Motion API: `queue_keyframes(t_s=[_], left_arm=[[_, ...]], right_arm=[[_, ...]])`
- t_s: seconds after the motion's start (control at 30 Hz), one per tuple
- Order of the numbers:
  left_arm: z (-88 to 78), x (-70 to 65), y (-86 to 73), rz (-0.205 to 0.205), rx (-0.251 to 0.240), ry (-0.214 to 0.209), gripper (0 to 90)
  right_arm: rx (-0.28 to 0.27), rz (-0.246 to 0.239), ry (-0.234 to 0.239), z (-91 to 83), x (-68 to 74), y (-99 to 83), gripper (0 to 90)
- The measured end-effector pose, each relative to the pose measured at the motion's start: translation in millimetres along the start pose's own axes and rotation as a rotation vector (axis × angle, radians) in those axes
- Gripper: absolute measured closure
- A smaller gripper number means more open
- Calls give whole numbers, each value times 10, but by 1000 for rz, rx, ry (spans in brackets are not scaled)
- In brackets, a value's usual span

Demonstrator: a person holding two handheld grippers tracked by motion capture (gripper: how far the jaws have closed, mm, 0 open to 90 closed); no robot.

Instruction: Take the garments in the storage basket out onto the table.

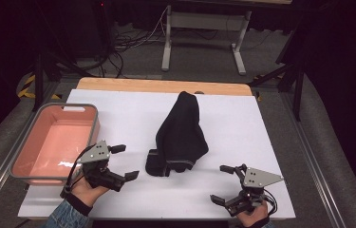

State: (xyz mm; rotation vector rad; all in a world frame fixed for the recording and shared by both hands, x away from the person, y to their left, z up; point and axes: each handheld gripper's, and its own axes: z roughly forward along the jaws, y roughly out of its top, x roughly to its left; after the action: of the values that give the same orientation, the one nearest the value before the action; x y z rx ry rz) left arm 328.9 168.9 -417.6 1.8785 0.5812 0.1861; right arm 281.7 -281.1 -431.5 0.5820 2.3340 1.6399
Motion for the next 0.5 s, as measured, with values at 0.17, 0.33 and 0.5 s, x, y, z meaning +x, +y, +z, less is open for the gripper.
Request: queue_keyframes(t_s=[0.17, 0.33, 0.5], left_arm=[[-53, 31, -168, -36, -32, 2, 0], [-32, 26, -336, -44, -30, 14, 0], [-17, 22, -468, -23, -32, 31, 0]], right_arm=[[0, 0, -1, 1, 2, 0, 3], [2, 0, 0, 1, 1, -2, 3], [2, 1, 3, 1, -1, -3, 3]])
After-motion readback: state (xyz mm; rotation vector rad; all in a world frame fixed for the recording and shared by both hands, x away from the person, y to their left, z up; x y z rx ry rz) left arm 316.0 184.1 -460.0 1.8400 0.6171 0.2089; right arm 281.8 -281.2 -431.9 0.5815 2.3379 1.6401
